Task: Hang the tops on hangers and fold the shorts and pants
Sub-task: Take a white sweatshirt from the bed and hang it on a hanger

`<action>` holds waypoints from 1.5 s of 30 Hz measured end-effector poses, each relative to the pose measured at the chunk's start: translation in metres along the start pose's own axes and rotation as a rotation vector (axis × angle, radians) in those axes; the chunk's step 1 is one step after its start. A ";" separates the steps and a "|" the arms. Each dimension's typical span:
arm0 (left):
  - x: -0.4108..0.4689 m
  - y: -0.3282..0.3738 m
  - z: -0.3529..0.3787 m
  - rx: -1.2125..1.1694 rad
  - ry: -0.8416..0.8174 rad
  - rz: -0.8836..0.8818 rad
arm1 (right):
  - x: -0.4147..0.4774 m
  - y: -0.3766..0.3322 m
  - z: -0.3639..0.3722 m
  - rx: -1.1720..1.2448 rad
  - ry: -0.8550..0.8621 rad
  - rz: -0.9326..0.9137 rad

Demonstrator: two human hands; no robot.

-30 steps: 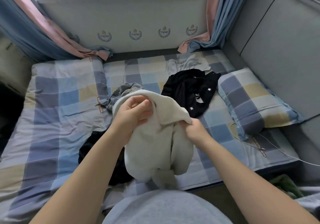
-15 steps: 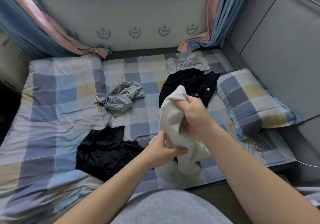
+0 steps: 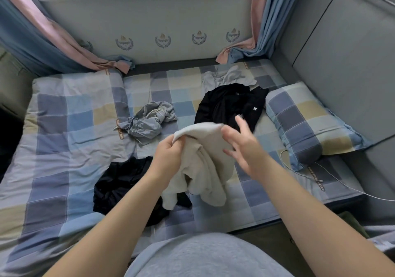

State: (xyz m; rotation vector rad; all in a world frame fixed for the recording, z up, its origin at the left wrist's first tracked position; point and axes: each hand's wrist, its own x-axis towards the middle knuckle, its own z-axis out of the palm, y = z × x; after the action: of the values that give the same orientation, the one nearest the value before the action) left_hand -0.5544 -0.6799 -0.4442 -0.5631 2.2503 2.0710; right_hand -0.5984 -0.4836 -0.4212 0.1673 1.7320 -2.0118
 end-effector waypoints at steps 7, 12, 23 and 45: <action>0.000 0.014 -0.013 -0.233 -0.028 -0.150 | -0.020 0.083 0.029 -0.518 -0.286 0.113; 0.003 0.023 -0.019 -0.093 -0.065 -0.132 | -0.009 0.075 0.028 -0.487 -0.246 0.023; -0.006 -0.010 -0.017 0.177 -0.373 -0.265 | -0.009 0.021 0.021 0.063 0.200 -0.090; 0.025 -0.028 -0.026 -0.375 0.136 -0.323 | 0.013 0.044 -0.039 -0.060 0.554 0.124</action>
State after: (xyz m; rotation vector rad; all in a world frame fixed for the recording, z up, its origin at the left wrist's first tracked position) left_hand -0.5637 -0.7126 -0.4748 -1.0375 1.6804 2.3402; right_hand -0.5989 -0.4538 -0.4729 0.8585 2.0359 -1.9333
